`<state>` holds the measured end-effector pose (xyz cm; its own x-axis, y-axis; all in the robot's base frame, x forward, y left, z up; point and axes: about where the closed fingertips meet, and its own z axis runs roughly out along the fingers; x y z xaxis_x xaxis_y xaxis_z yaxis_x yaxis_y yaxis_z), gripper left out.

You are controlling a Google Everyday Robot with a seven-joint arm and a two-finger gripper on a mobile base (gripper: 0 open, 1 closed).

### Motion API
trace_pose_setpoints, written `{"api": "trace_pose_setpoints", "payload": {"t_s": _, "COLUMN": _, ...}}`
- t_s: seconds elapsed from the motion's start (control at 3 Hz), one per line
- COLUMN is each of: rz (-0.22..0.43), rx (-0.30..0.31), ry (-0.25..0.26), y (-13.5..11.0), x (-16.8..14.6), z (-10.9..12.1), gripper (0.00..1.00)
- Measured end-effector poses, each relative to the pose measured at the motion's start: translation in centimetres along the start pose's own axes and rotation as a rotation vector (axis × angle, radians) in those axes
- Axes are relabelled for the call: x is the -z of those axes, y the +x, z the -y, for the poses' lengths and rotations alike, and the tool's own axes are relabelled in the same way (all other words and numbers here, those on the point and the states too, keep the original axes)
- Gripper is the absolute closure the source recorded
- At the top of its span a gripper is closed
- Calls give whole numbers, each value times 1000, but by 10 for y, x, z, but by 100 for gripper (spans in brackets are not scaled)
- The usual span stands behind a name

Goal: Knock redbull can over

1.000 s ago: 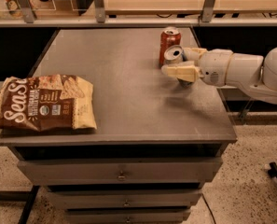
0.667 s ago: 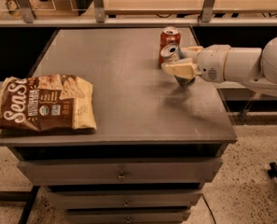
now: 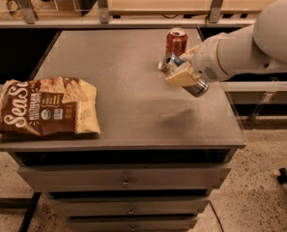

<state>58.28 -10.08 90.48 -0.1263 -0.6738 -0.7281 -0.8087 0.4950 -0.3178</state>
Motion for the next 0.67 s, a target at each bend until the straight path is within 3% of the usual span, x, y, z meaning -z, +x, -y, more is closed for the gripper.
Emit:
{"api": "trace_pose_setpoints", "payload": {"t_s": 0.33, "rz": -166, "rx": 70, "ry": -42, "y": -13, "x": 9, "z": -38, "gripper": 84}}
{"api": "trace_pose_setpoints", "payload": {"t_s": 0.67, "rz": -356, "rx": 135, "ry": -94, "y": 3, "x": 11, "z": -54, "gripper": 60}}
